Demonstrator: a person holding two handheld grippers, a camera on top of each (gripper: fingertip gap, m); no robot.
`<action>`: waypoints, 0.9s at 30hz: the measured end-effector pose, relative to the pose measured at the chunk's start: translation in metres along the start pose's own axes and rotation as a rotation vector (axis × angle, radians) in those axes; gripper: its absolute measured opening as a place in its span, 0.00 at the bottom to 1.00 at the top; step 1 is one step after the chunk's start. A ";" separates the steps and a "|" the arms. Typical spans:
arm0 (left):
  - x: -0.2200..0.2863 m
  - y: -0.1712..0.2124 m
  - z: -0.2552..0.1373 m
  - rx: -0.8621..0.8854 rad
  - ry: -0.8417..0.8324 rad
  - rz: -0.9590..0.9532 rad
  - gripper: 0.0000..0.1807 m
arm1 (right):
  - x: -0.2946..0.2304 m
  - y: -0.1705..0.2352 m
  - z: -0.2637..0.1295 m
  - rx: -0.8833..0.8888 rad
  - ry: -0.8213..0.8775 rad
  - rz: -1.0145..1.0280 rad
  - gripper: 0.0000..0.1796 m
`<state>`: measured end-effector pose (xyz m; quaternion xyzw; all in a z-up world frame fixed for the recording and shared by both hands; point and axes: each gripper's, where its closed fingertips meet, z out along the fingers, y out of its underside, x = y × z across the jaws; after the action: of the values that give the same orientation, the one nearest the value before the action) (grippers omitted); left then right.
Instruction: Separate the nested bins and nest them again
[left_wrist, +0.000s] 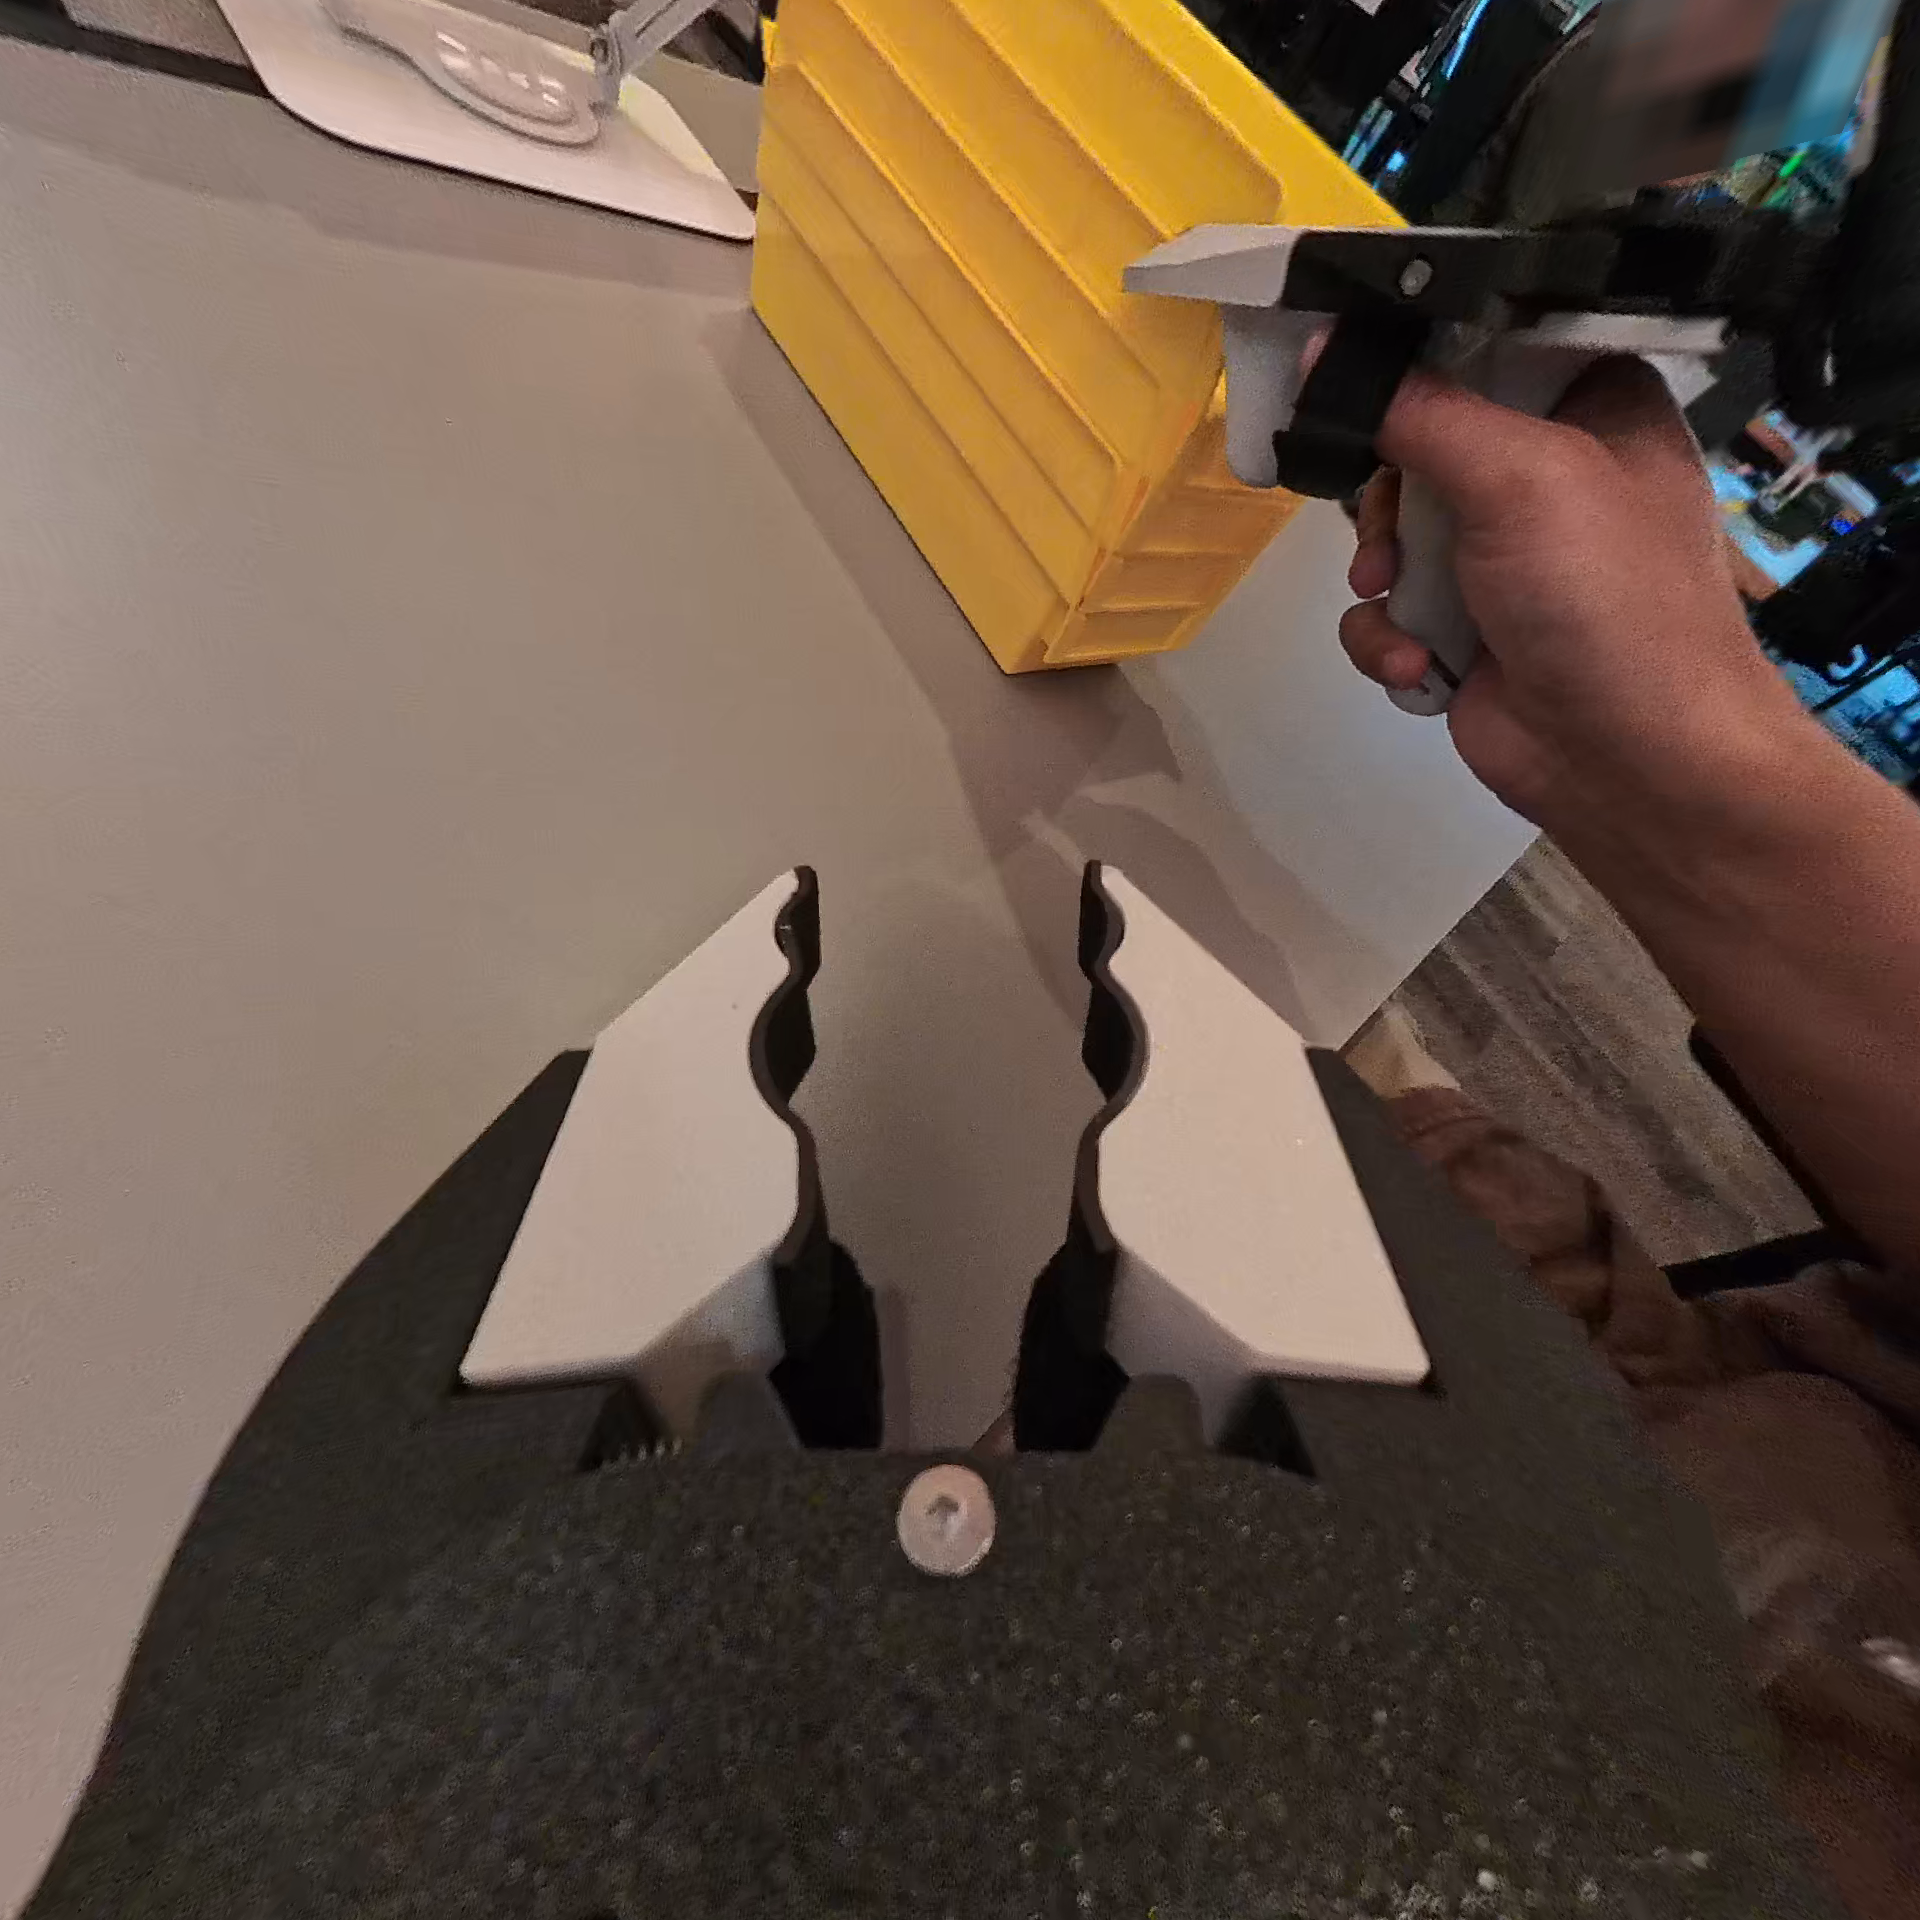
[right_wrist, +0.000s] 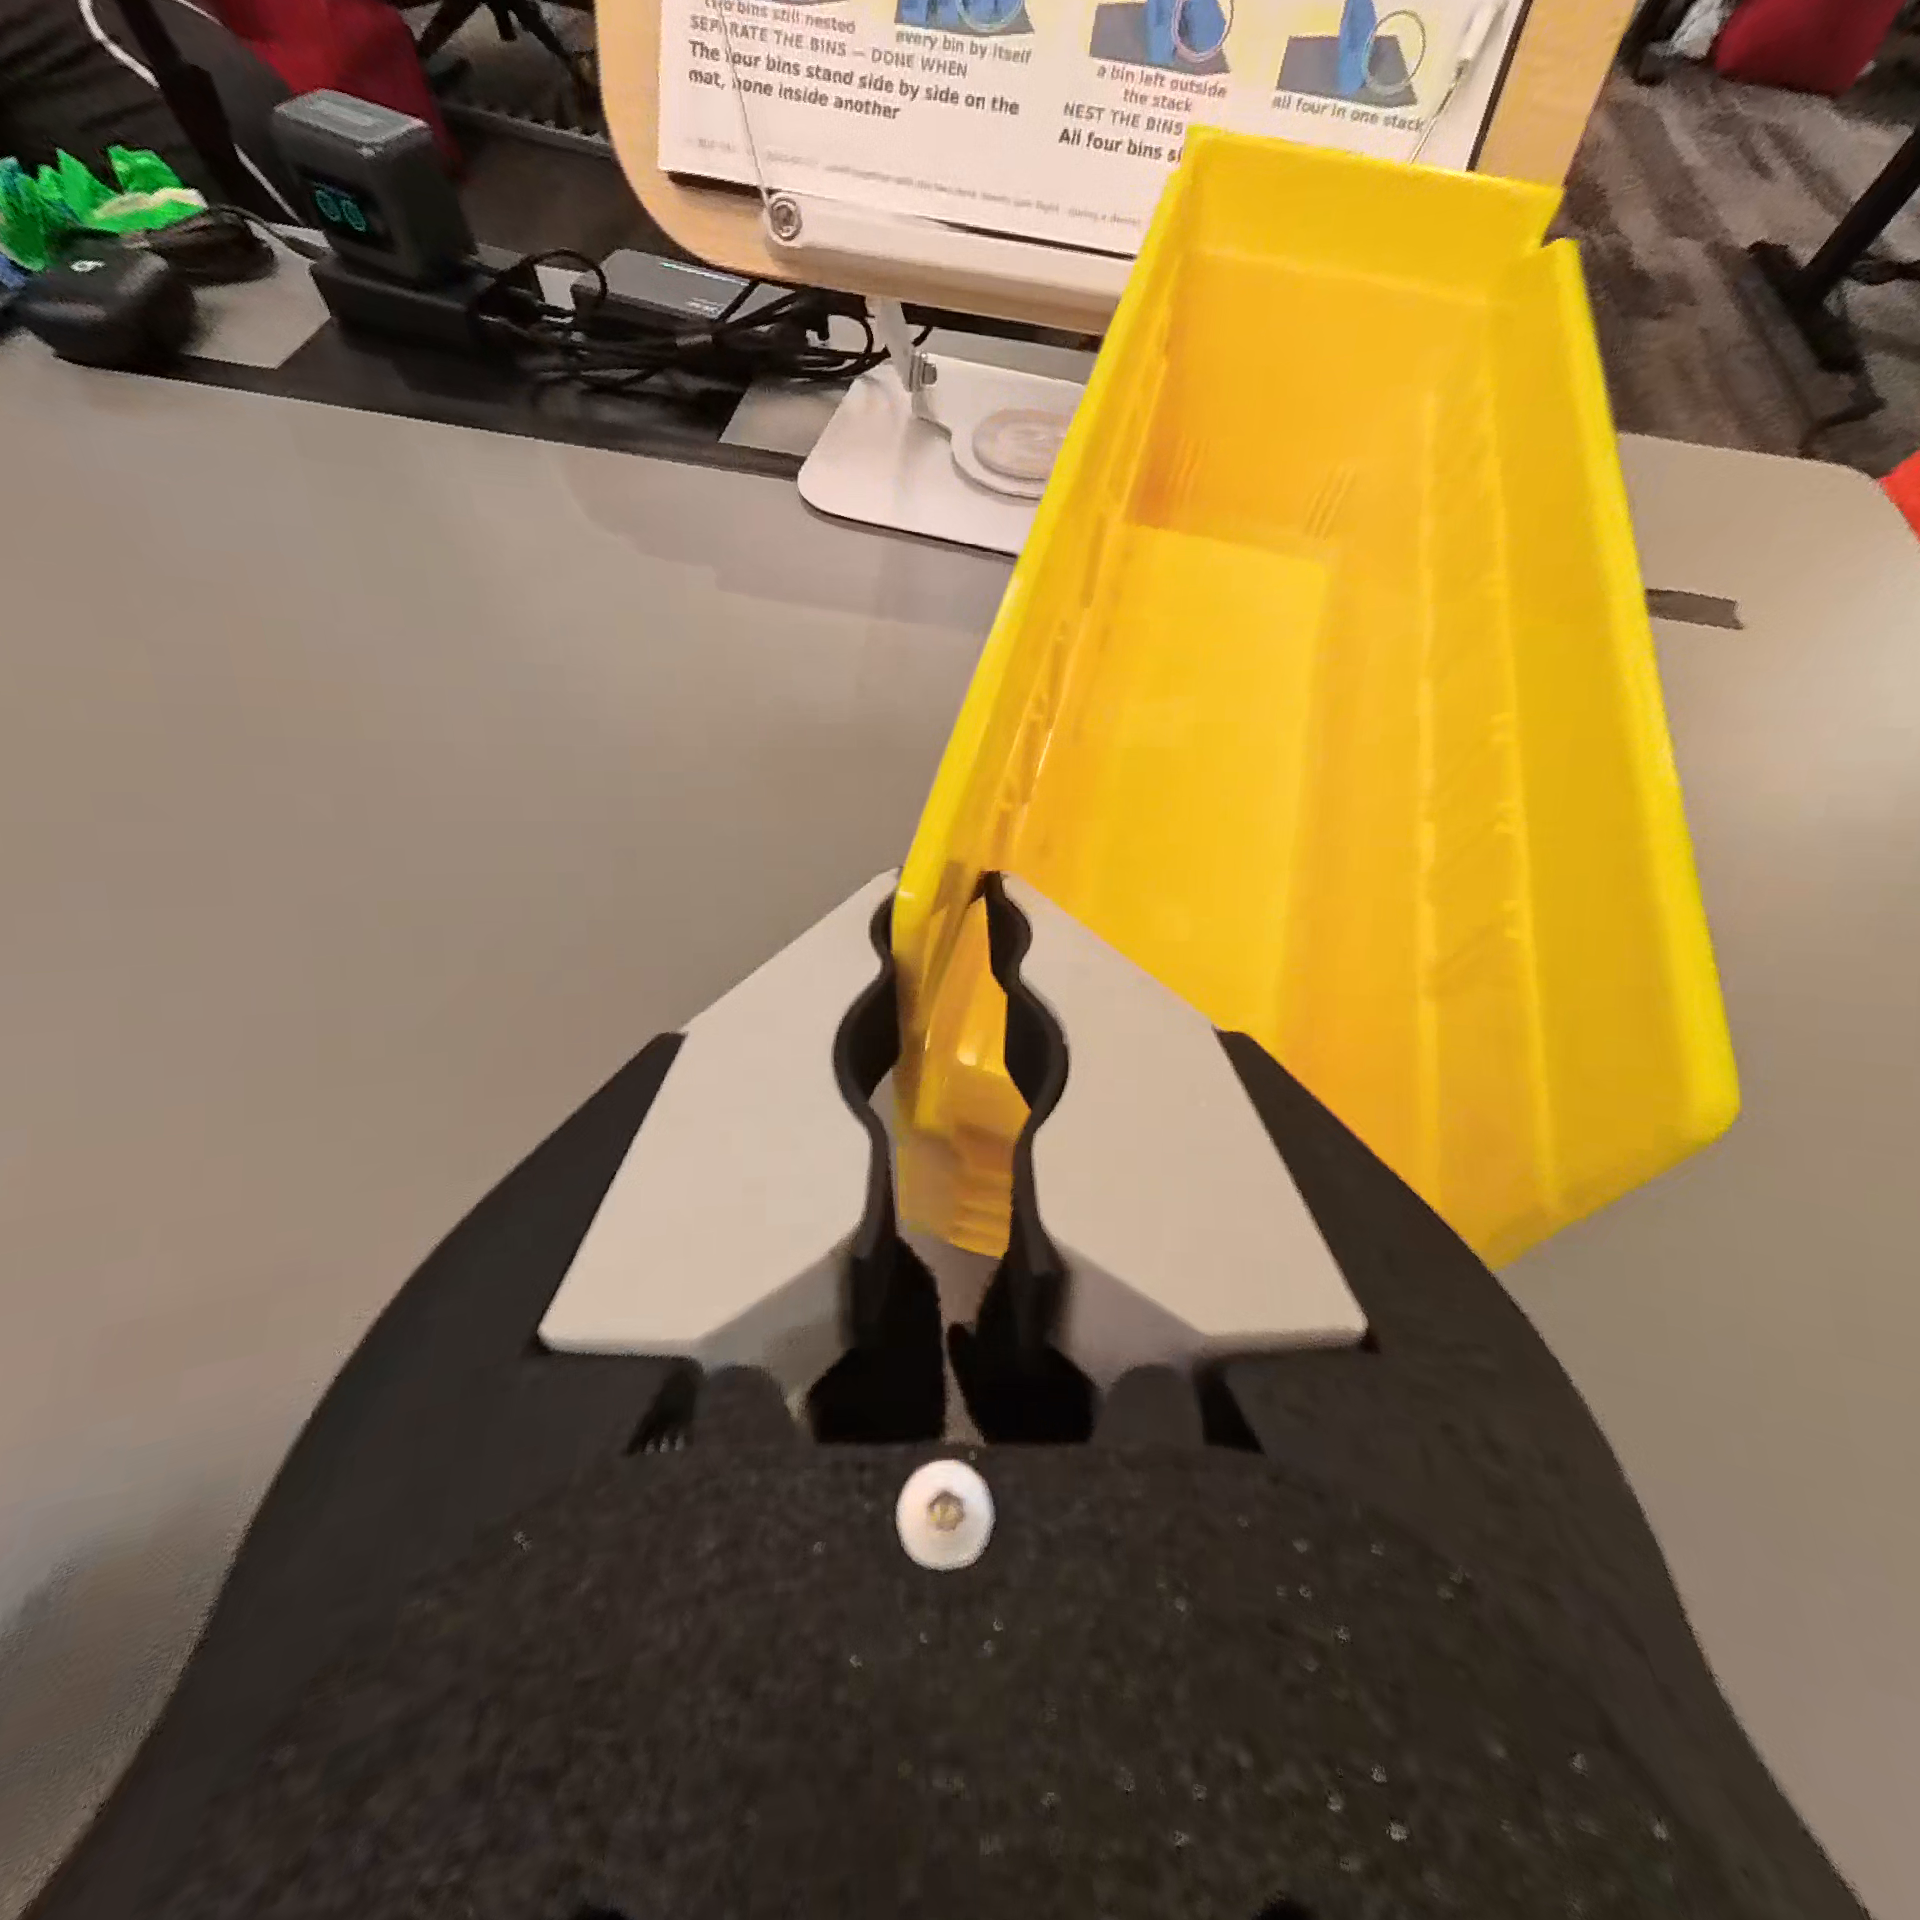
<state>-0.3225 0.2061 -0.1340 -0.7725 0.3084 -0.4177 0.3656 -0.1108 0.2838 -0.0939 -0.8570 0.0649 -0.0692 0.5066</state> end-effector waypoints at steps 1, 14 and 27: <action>-0.002 -0.001 0.000 0.005 0.006 -0.022 0.26 | -0.002 0.000 -0.001 0.004 0.005 0.009 0.07; -0.006 -0.004 0.002 0.004 0.022 -0.074 0.26 | -0.051 -0.005 0.001 0.040 -0.099 0.006 0.08; -0.005 -0.008 0.006 0.016 -0.109 0.101 0.28 | -0.093 -0.010 -0.013 0.052 -0.307 0.025 0.28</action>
<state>-0.3179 0.2158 -0.1319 -0.7745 0.3234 -0.3584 0.4087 -0.2041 0.2947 -0.0836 -0.8431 -0.0042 0.0672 0.5335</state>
